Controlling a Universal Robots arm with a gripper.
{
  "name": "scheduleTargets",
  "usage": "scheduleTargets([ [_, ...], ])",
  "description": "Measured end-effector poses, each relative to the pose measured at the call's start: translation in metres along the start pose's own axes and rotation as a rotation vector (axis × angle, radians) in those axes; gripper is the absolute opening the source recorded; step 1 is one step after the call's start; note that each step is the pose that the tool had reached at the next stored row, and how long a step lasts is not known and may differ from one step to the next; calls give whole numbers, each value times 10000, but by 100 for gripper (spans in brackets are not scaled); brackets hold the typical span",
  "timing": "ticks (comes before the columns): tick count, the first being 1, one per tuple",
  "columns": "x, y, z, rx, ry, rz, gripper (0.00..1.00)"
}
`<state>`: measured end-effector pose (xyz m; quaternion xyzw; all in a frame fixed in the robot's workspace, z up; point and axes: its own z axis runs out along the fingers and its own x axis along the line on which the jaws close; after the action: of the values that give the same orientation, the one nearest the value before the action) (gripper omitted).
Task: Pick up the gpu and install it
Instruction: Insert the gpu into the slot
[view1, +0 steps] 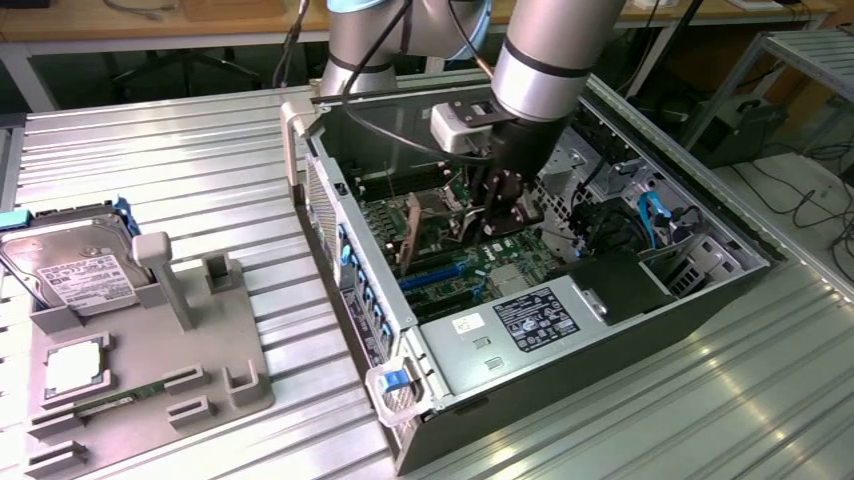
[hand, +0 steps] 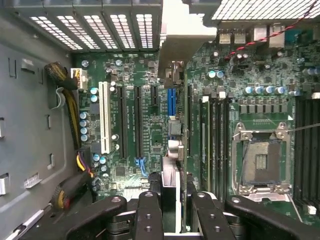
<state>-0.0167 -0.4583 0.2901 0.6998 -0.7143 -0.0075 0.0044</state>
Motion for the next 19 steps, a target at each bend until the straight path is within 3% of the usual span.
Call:
scheduleTargets([
  [2,-11,26,48,1,21,-1,28],
  [8,-9,162,125,-1,-36,-38,28],
  [10,-8,171,144,3,-35,-88,28],
  [13,-8,172,169,90,-36,-123,28],
  [19,-7,202,193,98,-37,-144,28],
])
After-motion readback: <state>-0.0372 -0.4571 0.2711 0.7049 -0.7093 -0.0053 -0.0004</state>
